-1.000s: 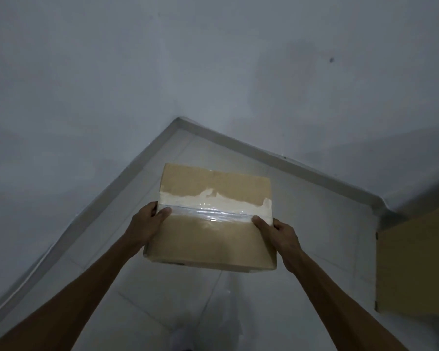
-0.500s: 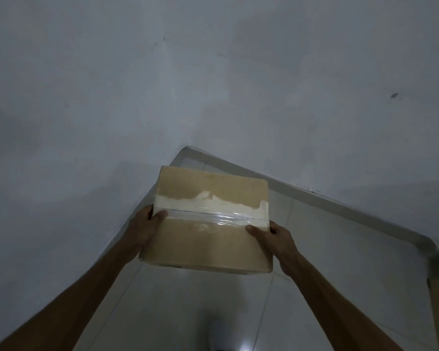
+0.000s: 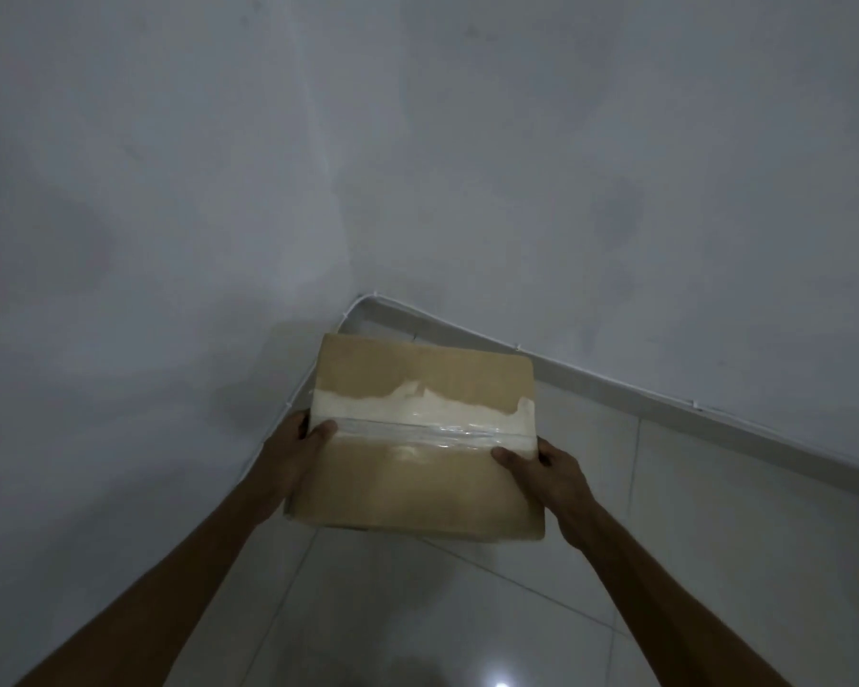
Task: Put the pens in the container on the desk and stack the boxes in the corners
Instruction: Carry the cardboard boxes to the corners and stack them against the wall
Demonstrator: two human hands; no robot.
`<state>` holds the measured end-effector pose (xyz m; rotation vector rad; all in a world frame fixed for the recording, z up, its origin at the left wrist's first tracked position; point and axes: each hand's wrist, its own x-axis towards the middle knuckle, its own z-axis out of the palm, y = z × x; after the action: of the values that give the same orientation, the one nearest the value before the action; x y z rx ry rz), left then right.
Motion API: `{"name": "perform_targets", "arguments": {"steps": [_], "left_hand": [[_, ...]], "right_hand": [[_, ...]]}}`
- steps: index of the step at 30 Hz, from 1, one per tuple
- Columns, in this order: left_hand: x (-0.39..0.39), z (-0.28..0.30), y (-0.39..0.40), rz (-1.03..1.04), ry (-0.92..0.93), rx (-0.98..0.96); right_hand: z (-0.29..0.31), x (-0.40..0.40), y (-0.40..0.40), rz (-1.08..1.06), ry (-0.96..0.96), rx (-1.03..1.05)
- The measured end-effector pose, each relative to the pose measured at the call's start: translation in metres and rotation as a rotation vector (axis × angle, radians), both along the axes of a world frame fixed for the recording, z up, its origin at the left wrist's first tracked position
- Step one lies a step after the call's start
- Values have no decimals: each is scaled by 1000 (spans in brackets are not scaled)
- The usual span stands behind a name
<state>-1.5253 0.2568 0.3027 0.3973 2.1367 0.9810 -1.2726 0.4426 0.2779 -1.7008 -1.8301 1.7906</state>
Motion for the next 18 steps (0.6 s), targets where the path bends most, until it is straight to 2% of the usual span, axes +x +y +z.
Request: {"name": "perform_targets", "arguments": {"steps": [4,11,18], "left_hand": [[-28,-47,22,-14,-7,27],[-80,-169,60,-55,-22,28],[-108,-230,79,-28,-105,64]], "right_hand": [[-46,-17,7,-60,-19,-32],[-168,-61,20,-146,-21,-35],[-230,-81,15,-206,-15,-31]]}}
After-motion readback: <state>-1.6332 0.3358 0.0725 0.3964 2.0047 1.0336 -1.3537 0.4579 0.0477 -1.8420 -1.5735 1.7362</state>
